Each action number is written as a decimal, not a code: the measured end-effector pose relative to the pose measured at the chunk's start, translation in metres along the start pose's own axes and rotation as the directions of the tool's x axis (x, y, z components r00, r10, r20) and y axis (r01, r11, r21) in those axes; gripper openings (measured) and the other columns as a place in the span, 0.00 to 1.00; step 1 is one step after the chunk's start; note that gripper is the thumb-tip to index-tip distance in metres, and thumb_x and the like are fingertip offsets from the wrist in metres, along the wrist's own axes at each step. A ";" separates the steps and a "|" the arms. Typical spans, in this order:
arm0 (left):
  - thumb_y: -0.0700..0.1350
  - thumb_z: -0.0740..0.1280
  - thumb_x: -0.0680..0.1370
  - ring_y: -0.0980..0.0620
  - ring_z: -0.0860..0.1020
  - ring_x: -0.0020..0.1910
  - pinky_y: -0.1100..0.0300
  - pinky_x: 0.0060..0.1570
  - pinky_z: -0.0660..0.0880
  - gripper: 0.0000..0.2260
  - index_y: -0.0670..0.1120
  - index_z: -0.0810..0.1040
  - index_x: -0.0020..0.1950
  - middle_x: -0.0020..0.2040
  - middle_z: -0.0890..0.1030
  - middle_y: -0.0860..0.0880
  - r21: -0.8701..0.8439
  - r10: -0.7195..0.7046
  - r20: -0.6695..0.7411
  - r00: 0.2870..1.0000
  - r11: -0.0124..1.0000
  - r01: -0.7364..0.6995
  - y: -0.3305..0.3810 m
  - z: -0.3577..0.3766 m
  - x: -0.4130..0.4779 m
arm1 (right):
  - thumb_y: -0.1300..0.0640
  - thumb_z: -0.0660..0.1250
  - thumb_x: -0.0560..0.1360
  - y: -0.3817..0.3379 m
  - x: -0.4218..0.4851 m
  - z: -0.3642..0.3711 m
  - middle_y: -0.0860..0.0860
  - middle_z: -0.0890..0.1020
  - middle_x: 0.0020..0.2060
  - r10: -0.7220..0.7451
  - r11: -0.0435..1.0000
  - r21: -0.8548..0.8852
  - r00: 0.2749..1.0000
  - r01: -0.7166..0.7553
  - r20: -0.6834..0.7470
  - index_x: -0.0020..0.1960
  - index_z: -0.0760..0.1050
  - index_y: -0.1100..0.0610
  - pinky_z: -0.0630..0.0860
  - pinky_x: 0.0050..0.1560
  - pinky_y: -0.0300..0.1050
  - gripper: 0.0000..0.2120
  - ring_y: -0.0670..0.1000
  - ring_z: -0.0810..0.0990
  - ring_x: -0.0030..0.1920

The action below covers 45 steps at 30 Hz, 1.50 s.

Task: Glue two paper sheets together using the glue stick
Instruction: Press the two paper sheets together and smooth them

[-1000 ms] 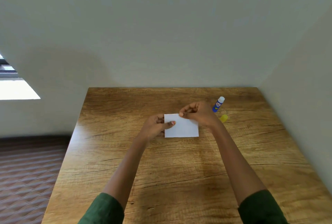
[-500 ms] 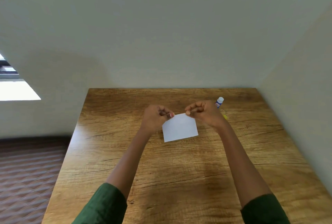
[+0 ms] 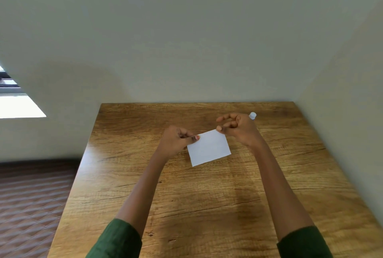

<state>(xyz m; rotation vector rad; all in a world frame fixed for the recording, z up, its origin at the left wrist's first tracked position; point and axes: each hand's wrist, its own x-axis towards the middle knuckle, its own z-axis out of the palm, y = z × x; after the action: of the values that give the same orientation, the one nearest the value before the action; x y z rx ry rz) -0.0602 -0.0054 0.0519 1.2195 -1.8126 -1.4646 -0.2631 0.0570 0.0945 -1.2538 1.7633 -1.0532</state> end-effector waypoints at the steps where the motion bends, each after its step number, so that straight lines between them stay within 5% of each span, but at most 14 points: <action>1: 0.43 0.71 0.73 0.48 0.83 0.42 0.51 0.44 0.80 0.03 0.45 0.84 0.42 0.41 0.85 0.48 -0.030 -0.020 0.006 1.000 0.999 0.020 0.000 -0.002 -0.001 | 0.62 0.74 0.69 0.000 0.000 0.000 0.43 0.79 0.22 0.003 1.000 -0.002 1.000 -0.003 -0.007 0.51 0.79 0.59 0.76 0.49 0.35 0.12 0.40 0.83 0.40; 8: 0.39 0.66 0.77 0.50 0.83 0.38 0.60 0.40 0.80 0.08 0.47 0.83 0.42 0.41 0.85 0.48 -0.096 -0.069 -0.016 0.997 0.993 0.068 -0.006 -0.025 -0.004 | 0.59 0.75 0.69 0.004 0.002 -0.013 0.44 0.79 0.23 0.026 0.999 -0.028 0.999 -0.026 -0.026 0.49 0.79 0.55 0.76 0.54 0.42 0.10 0.37 0.82 0.37; 13: 0.48 0.71 0.73 0.63 0.79 0.46 0.71 0.42 0.71 0.08 0.48 0.83 0.50 0.46 0.84 0.55 0.122 0.083 0.078 0.994 0.988 -0.092 0.020 -0.004 0.006 | 0.60 0.76 0.67 -0.005 0.003 -0.008 0.53 0.80 0.31 0.021 0.996 -0.085 0.992 -0.011 0.122 0.52 0.79 0.56 0.76 0.50 0.40 0.14 0.47 0.81 0.39; 17: 0.44 0.74 0.71 0.61 0.75 0.32 0.69 0.30 0.68 0.07 0.42 0.84 0.45 0.36 0.81 0.51 0.273 0.148 0.145 0.978 0.944 -0.183 0.032 0.020 0.016 | 0.58 0.75 0.68 -0.011 0.007 -0.001 0.59 0.84 0.36 0.003 0.995 -0.098 0.985 0.014 0.173 0.55 0.77 0.55 0.77 0.52 0.48 0.17 0.50 0.82 0.41; 20: 0.42 0.73 0.71 0.62 0.75 0.29 0.73 0.25 0.67 0.05 0.41 0.83 0.43 0.33 0.80 0.52 0.169 0.117 0.038 0.992 0.978 -0.122 0.032 0.024 0.018 | 0.57 0.74 0.69 -0.007 0.004 -0.004 0.64 0.84 0.41 0.017 1.000 -0.003 0.995 -0.017 0.096 0.60 0.73 0.56 0.78 0.50 0.49 0.22 0.55 0.84 0.45; 26: 0.43 0.73 0.72 0.56 0.77 0.33 0.68 0.29 0.69 0.04 0.42 0.83 0.42 0.34 0.80 0.52 0.059 0.016 0.025 1.000 0.998 -0.018 0.033 0.019 0.017 | 0.58 0.76 0.67 0.013 -0.009 -0.006 0.56 0.86 0.38 0.044 0.997 0.057 0.995 -0.049 0.085 0.63 0.71 0.54 0.77 0.54 0.49 0.26 0.50 0.85 0.47; 30: 0.49 0.71 0.74 0.51 0.80 0.37 0.62 0.34 0.72 0.07 0.46 0.83 0.43 0.38 0.83 0.50 -0.007 -0.012 0.132 0.991 1.000 0.013 0.033 0.020 0.014 | 0.59 0.76 0.67 0.010 -0.009 -0.006 0.51 0.85 0.34 0.034 0.999 0.024 0.995 -0.037 0.096 0.63 0.70 0.55 0.77 0.48 0.43 0.27 0.48 0.85 0.44; 33: 0.50 0.71 0.73 0.51 0.80 0.39 0.60 0.36 0.72 0.08 0.46 0.84 0.44 0.40 0.84 0.49 0.030 0.019 0.074 0.997 0.999 -0.022 0.035 0.025 0.016 | 0.60 0.75 0.68 0.004 -0.010 -0.006 0.50 0.85 0.34 0.028 0.999 0.011 0.991 -0.030 0.127 0.63 0.70 0.54 0.75 0.43 0.36 0.26 0.45 0.84 0.42; 40: 0.46 0.73 0.72 0.50 0.81 0.36 0.60 0.34 0.73 0.07 0.42 0.84 0.44 0.41 0.84 0.46 -0.064 0.001 -0.007 1.000 0.998 -0.001 0.036 0.034 0.016 | 0.59 0.75 0.68 0.018 -0.014 -0.007 0.55 0.86 0.38 0.032 0.993 0.111 0.994 -0.043 0.101 0.63 0.69 0.54 0.75 0.57 0.50 0.27 0.49 0.85 0.47; 45: 0.46 0.73 0.72 0.50 0.80 0.36 0.62 0.32 0.73 0.07 0.43 0.84 0.44 0.40 0.83 0.48 -0.094 -0.038 -0.021 0.999 0.995 0.035 0.031 0.034 0.017 | 0.60 0.76 0.67 0.030 -0.024 -0.016 0.55 0.86 0.36 0.066 0.986 0.148 0.993 -0.081 0.100 0.63 0.69 0.56 0.78 0.51 0.41 0.27 0.52 0.85 0.41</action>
<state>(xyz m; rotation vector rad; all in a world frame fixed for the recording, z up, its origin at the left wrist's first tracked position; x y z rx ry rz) -0.1068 -0.0032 0.0689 1.2241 -1.6957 -1.5314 -0.2818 0.0890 0.0755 -1.1186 1.6142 -1.0475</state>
